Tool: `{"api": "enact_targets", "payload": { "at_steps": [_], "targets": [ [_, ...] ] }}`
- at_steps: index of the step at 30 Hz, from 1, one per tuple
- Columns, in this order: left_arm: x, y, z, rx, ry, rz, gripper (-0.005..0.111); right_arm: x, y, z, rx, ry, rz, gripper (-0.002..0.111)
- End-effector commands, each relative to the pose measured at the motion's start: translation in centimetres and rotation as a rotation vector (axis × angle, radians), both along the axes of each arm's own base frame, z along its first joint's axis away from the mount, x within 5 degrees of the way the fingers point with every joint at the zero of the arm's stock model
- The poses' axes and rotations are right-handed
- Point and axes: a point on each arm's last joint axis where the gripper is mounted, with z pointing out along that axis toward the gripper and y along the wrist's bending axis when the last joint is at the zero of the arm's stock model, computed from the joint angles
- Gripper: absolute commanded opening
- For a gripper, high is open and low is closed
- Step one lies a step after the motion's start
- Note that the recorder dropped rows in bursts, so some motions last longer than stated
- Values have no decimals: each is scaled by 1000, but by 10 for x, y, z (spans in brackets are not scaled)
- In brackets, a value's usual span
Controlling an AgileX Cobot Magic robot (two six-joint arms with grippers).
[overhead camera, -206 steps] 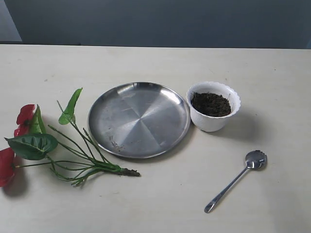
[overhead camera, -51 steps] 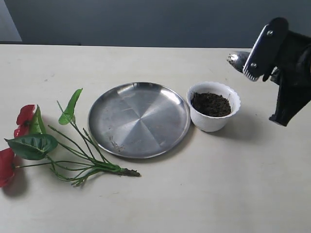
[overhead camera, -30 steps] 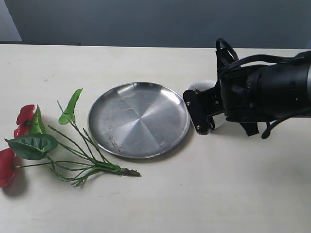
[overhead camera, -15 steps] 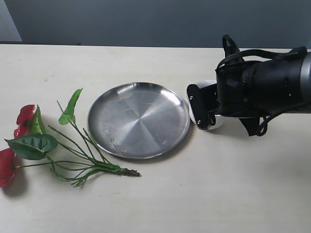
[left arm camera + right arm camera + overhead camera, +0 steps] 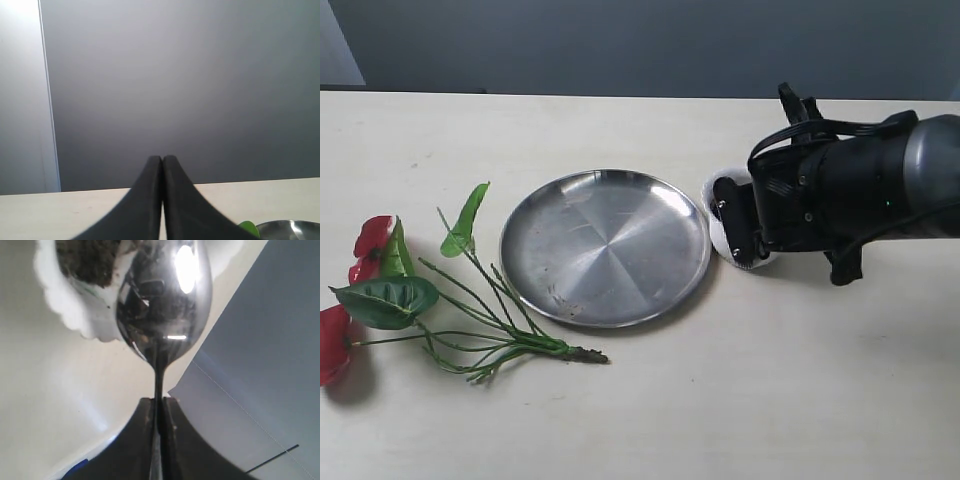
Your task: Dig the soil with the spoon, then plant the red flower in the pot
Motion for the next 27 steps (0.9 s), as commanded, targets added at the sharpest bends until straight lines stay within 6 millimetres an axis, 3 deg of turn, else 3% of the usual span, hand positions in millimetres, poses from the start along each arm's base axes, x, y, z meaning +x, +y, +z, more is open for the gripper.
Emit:
{"api": "enact_targets", "payload": {
  "at_steps": [1, 7, 11, 22, 27],
  "targets": [
    [0, -1, 0, -3, 0, -10, 0, -1, -2, 12, 37, -33, -25, 0],
    [0, -1, 0, -3, 0, -10, 0, -4, 1, 4, 113, 30, -40, -1],
    [0, -1, 0, -3, 0, -10, 0, -2, 1, -6, 70, 31, -65, -1],
    [0, -1, 0, -3, 0, -10, 0, -5, 4, 11, 156, -63, -133, -1],
    [0, -1, 0, -3, 0, -10, 0, -9, 9, 5, 224, 0, -143, -1]
  ]
}}
